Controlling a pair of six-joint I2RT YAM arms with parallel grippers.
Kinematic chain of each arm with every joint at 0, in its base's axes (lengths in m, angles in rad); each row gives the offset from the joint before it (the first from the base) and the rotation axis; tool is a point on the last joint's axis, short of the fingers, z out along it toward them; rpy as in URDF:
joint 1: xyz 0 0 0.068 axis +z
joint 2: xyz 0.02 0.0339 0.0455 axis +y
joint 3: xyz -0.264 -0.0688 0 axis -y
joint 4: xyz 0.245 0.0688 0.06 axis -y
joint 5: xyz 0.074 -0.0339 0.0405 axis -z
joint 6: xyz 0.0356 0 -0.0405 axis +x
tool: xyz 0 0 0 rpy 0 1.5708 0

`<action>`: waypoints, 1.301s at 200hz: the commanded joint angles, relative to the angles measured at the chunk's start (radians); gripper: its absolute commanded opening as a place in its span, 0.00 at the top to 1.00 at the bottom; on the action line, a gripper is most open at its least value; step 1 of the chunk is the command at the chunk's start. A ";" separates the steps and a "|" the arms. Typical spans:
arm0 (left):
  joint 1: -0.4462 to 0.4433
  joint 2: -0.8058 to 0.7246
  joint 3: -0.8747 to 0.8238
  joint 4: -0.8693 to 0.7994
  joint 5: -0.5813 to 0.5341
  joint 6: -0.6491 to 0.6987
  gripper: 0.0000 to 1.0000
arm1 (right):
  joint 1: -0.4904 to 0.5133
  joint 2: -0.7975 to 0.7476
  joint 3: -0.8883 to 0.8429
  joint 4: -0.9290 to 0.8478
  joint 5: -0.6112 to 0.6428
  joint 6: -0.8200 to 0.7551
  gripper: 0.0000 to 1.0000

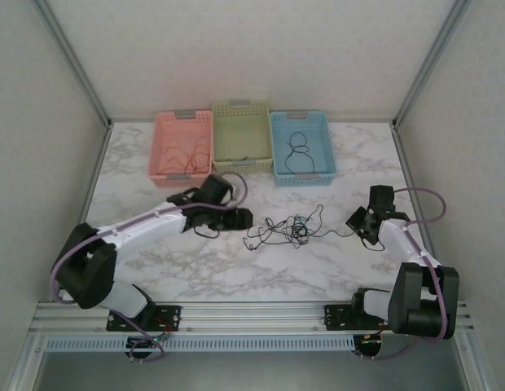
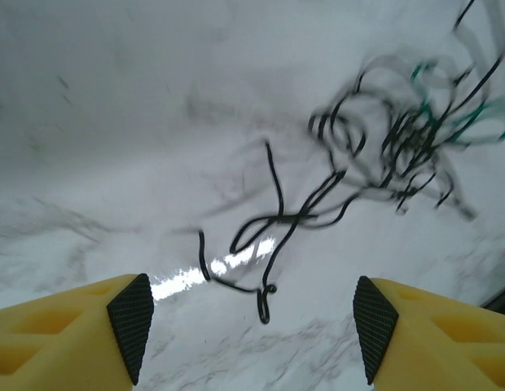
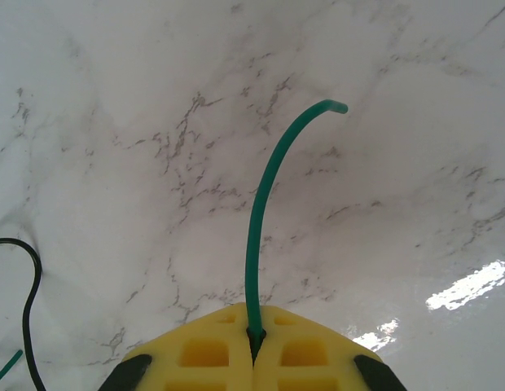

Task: Untangle the cables

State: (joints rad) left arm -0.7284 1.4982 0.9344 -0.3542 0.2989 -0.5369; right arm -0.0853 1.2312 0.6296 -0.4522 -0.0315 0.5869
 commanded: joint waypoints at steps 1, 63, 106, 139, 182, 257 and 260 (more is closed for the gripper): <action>-0.047 0.069 -0.031 0.152 0.003 0.044 0.31 | -0.001 -0.002 -0.013 0.010 -0.019 -0.008 1.00; -0.052 0.212 0.027 0.172 -0.016 0.067 0.48 | 0.000 -0.001 -0.011 0.006 -0.012 -0.010 1.00; -0.053 0.137 -0.018 0.158 -0.075 0.061 1.00 | -0.001 0.003 -0.010 0.007 -0.011 -0.010 1.00; -0.037 -0.044 0.025 -0.087 -0.306 0.057 1.00 | -0.001 -0.005 -0.009 -0.003 0.012 -0.009 1.00; 0.169 -0.415 0.086 -0.479 -0.478 0.031 1.00 | -0.001 0.004 -0.002 -0.026 0.070 -0.007 1.00; 0.253 -0.634 0.252 -0.743 -0.562 0.070 1.00 | 0.000 0.000 0.002 -0.036 0.093 -0.006 1.00; 0.254 -0.635 0.254 -0.746 -0.566 0.071 1.00 | 0.000 0.000 0.002 -0.037 0.095 -0.006 1.00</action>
State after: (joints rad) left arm -0.4881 0.8631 1.1709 -0.9726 -0.2047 -0.4904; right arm -0.0853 1.2312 0.6296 -0.4622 0.0307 0.5869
